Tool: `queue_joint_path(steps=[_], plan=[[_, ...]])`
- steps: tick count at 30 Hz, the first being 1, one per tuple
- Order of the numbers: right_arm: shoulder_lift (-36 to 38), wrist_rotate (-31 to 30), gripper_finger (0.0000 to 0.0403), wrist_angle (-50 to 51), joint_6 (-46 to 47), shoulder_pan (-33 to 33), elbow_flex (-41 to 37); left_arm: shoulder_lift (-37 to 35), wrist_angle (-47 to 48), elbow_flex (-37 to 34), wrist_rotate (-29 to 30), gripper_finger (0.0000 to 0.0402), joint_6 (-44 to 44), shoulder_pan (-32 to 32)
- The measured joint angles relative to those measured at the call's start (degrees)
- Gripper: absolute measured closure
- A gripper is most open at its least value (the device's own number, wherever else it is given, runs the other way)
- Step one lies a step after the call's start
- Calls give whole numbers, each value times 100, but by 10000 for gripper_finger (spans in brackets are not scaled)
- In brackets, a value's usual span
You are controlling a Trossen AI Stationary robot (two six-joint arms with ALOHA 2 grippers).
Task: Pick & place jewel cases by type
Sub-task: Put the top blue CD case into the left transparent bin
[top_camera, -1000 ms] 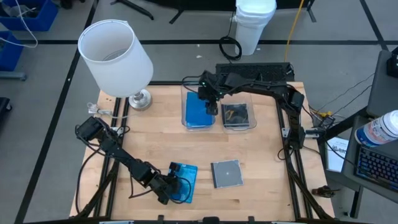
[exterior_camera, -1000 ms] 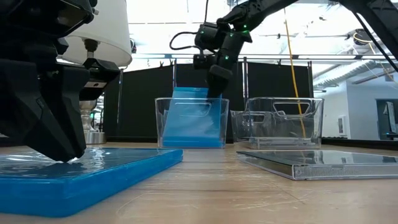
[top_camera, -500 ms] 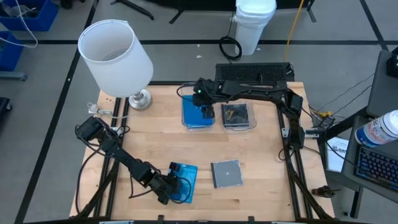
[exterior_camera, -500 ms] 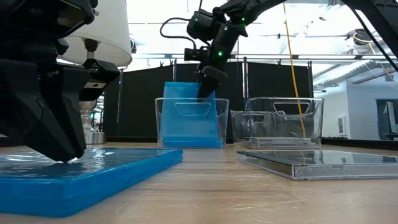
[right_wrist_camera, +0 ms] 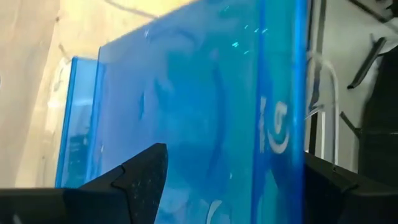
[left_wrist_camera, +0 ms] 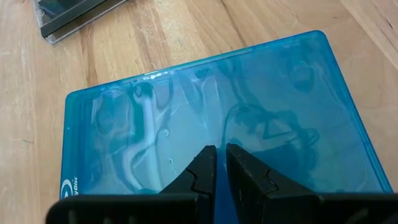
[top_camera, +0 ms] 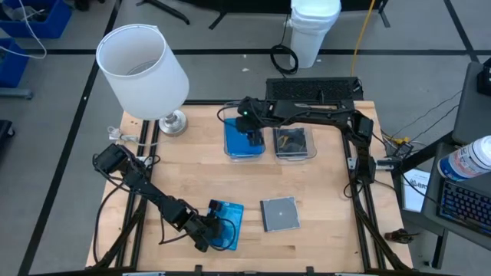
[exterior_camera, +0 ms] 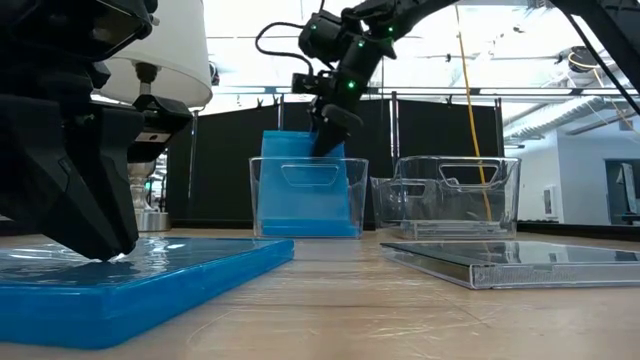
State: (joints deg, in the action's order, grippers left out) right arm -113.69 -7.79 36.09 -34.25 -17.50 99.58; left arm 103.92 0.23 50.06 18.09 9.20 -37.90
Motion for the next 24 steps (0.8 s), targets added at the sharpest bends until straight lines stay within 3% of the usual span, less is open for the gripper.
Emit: queue_joint_path(steps=[13, 18, 24], plan=[[7, -466, 112, -472, -295, 15, -248, 0, 7, -2, 0, 355, 59, -10], [9, -1051, 112, -504, -737, 147, -250, 0, 4, -2, 0, 355, 54, -10], [9, -1023, 112, -679, -762, 225, -252, 0, 4, -2, 0, 355, 60, -10]])
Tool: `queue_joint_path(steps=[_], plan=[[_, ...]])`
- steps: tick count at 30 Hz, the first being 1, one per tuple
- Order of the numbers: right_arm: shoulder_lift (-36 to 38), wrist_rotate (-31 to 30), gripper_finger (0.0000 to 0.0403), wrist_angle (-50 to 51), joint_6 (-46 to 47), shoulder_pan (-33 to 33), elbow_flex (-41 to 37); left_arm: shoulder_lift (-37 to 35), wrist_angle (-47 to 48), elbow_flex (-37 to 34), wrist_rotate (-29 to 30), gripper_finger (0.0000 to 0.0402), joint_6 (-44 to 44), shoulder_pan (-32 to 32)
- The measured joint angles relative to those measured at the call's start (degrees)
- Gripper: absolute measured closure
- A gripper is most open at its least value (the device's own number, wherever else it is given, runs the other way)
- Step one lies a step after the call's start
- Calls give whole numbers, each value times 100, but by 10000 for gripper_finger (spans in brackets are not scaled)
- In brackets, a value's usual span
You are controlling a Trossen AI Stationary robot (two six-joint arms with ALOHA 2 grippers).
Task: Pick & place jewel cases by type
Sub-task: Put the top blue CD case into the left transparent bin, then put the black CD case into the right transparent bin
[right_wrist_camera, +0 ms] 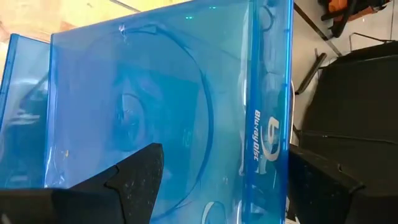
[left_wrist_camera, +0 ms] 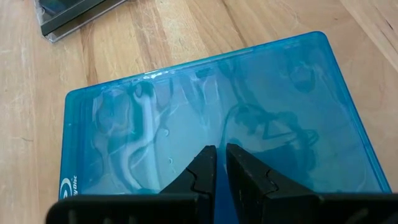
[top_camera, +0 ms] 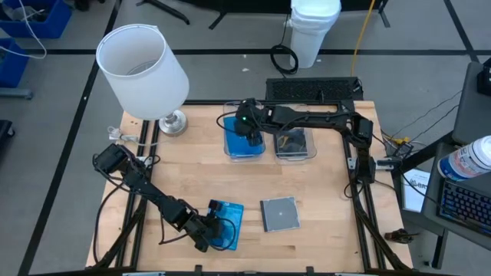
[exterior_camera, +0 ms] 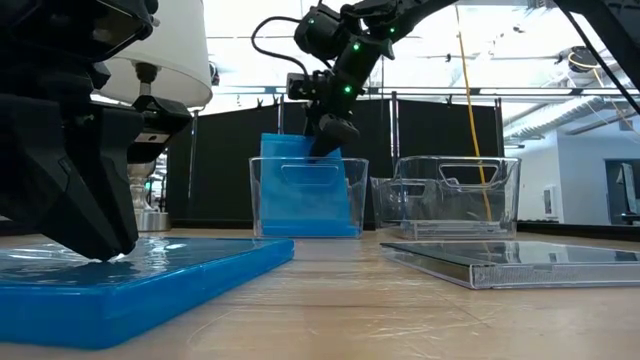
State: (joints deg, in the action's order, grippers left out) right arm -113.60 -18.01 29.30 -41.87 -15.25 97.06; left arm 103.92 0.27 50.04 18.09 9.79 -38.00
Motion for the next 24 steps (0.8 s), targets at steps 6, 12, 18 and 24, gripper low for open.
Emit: queue_joint_path(steps=[6, 12, 18, 24], plan=[[0, 981, 112, 5, 583, -49, 0, 0, 0, 0, 0, 355, 3, 0], [1, 1197, 112, 121, 784, -109, -4, 0, 1, 0, 0, 355, 65, 0], [2, 780, 112, 20, 250, -95, -4, 0, 2, 0, 0, 355, 73, 0], [0, 289, 112, -176, -176, -22, -4, 0, 2, 0, 0, 355, 73, 0]])
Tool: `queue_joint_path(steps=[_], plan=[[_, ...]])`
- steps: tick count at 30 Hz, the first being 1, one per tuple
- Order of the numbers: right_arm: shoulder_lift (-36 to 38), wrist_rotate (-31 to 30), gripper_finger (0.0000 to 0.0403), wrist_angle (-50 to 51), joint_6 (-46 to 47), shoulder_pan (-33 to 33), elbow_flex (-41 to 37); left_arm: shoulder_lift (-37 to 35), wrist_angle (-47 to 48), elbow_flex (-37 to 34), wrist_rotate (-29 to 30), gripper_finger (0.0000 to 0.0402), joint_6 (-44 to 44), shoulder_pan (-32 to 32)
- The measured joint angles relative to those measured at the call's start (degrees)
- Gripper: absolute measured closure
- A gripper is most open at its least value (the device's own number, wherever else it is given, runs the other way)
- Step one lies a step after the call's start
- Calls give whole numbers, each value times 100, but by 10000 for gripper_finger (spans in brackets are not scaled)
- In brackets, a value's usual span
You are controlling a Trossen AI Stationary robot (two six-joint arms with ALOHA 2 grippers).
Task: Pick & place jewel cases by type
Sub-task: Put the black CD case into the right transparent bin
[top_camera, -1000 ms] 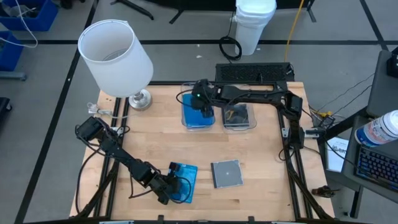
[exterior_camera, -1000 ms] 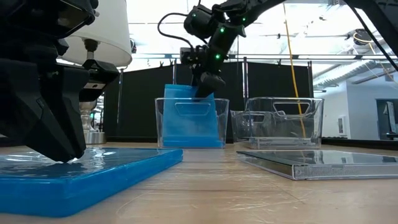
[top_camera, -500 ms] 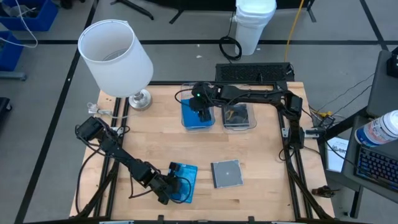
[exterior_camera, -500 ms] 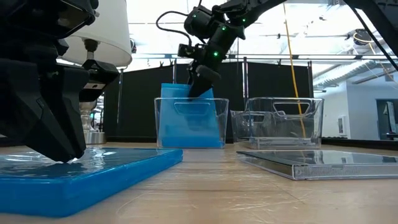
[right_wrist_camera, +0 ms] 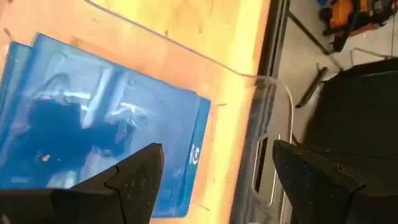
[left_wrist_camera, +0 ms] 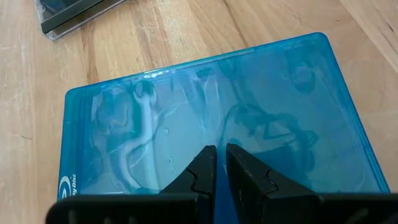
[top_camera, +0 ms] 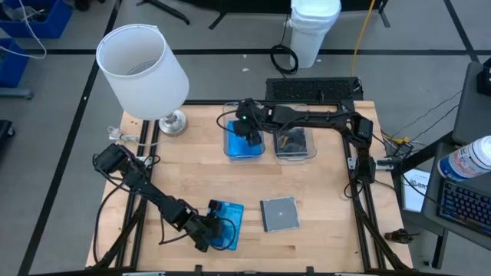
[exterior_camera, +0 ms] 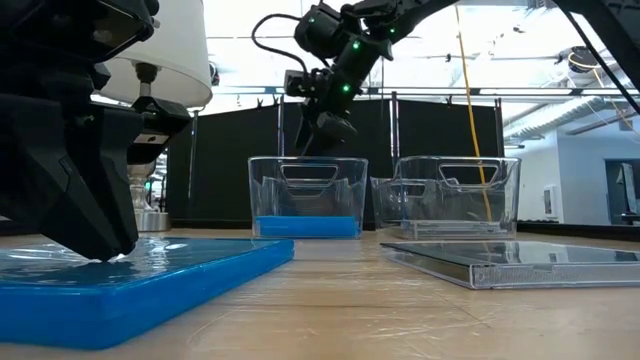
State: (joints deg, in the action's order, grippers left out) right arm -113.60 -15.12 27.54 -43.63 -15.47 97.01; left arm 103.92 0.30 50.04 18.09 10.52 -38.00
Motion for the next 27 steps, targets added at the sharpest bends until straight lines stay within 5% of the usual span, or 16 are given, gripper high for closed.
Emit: queue_joint_path(steps=[11, 15, 22, 27], plan=[[424, -606, 127, 49, 708, 304, 0, 0, 27, 0, 12, 355, 15, -2], [945, -561, 192, 666, 1579, 741, 1, 0, 44, 0, 43, 355, -6, -1], [1933, -273, 384, 2281, 2969, 2037, 9, 6, -6, 0, 275, 355, 13, 7], [2438, -412, 385, 3645, 4385, 3252, 11, 12, -230, -9, 298, 355, 13, 11]])
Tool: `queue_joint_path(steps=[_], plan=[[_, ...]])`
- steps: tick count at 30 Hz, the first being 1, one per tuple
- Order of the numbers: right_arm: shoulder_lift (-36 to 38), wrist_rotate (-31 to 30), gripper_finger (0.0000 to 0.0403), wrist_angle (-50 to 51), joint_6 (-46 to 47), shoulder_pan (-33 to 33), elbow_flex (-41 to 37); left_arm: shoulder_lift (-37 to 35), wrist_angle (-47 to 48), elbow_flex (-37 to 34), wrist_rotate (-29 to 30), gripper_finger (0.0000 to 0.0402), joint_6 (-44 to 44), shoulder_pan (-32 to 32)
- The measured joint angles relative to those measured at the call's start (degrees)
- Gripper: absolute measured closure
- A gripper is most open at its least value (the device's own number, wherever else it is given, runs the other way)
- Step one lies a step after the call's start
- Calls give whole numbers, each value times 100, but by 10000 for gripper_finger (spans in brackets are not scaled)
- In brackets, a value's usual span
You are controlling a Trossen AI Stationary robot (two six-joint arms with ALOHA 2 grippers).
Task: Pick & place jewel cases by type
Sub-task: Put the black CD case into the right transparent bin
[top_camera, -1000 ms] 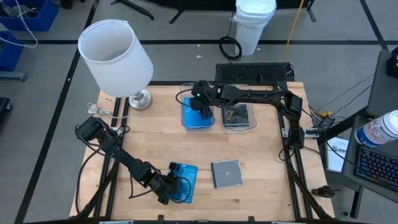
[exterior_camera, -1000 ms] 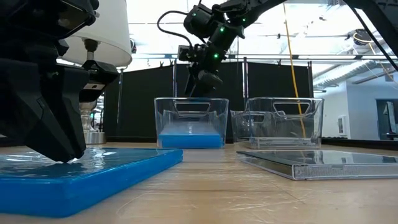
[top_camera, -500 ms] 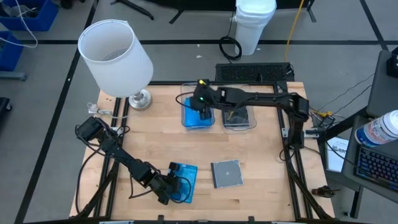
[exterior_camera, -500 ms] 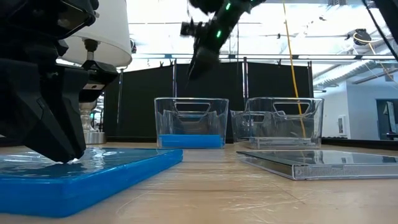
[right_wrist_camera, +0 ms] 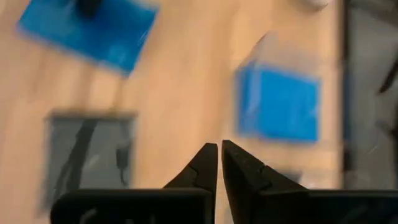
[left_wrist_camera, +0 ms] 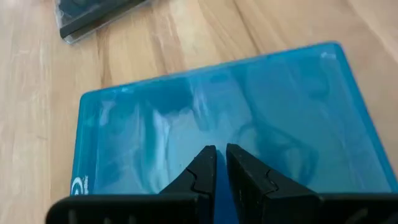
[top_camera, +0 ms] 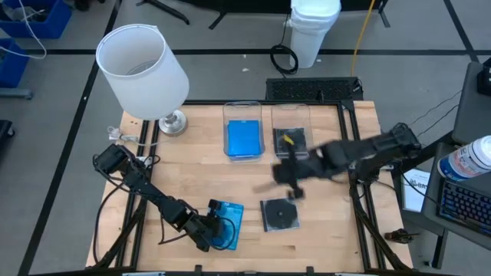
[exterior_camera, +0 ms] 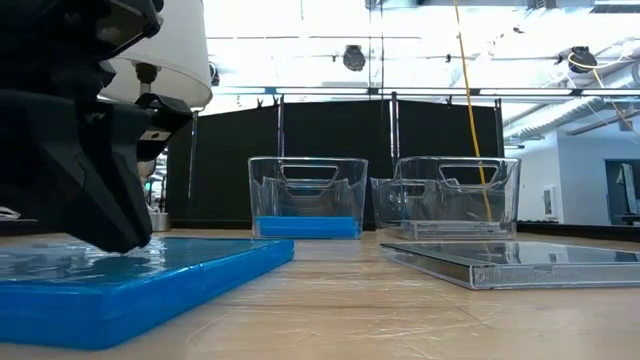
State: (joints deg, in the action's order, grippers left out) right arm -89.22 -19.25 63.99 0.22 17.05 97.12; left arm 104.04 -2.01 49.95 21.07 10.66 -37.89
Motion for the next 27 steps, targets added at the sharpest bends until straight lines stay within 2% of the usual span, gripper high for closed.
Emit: queue_joint_path(steps=[3, 6, 9, 12, 16, 20, 24, 27], plan=[[85, -19, 395, 896, 1094, 856, -124, 3, -304, 0, 170, 355, 2, 0], [250, -14, 400, 908, 2122, 1702, -800, 3, -810, 0, 380, 355, -11, 16], [413, -329, 400, -21, 3126, 2409, -1790, 3, -1274, 4, 436, 355, -54, 64], [462, -793, 402, -1328, 3811, 2922, -2775, 3, -1249, 145, 393, 355, 200, 225], [464, -928, 402, -2999, 4380, 3189, -3931, -1, -425, 658, -354, 355, 633, 760], [464, -952, 402, -4000, 4695, 3162, -4652, -1, 279, 1132, -1017, 355, 161, 1179], [464, -942, 402, -3813, 5324, 3141, -4833, -3, 368, 1405, -1101, 355, -591, 1292], [467, -947, 402, -3365, 5821, 3175, -4833, 102, 329, 1625, -1077, 355, -781, 1372]])
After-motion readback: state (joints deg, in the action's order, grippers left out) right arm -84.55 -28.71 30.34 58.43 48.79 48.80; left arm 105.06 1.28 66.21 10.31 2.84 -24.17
